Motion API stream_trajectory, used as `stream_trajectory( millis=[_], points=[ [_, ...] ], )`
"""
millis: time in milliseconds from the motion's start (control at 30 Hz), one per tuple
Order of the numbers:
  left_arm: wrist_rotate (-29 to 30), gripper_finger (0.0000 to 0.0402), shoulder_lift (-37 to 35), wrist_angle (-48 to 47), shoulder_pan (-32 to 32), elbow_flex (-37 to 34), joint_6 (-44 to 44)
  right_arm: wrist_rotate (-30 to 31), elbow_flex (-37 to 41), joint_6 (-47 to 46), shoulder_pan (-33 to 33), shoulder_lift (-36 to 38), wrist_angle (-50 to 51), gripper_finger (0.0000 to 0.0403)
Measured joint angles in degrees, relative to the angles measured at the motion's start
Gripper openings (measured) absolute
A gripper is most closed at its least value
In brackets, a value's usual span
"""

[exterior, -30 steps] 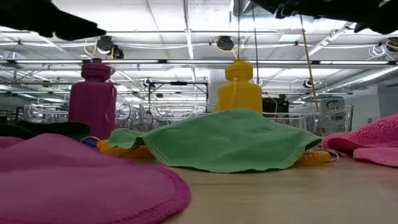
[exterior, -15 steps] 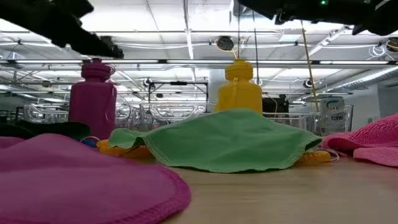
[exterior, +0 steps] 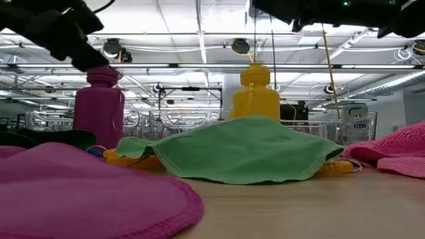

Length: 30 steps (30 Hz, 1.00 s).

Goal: Pick & Place Sports Items
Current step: Put the purple water bottle into the left transparent bin

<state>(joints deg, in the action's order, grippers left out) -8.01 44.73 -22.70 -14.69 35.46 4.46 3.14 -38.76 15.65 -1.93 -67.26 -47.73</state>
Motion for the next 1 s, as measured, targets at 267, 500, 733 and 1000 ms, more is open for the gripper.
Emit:
stream_trajectory(
  millis=[267, 500, 733, 1000],
  points=[
    [0.2, 0.0349, 3.4, -0.7, -0.3, 0.0, 0.5, 0.0, 0.0, 0.0, 0.0, 0.0, 0.3, 0.0000],
    [0.4, 0.0349, 7.3, 0.1, -0.3, 0.0, 2.7, 0.0, 0.0, 0.0, 0.0, 0.0, 0.4, 0.0000],
    [0.4, 0.0312, 7.0, 0.8, -0.3, 0.0, 2.8, 0.0, 0.0, 0.0, 0.0, 0.0, 0.4, 0.0000],
    [0.5, 0.0217, 6.9, 0.9, -0.3, 0.0, 2.8, 0.0, 0.0, 0.2, 0.0, 0.0, 0.4, 0.0000]
  ],
)
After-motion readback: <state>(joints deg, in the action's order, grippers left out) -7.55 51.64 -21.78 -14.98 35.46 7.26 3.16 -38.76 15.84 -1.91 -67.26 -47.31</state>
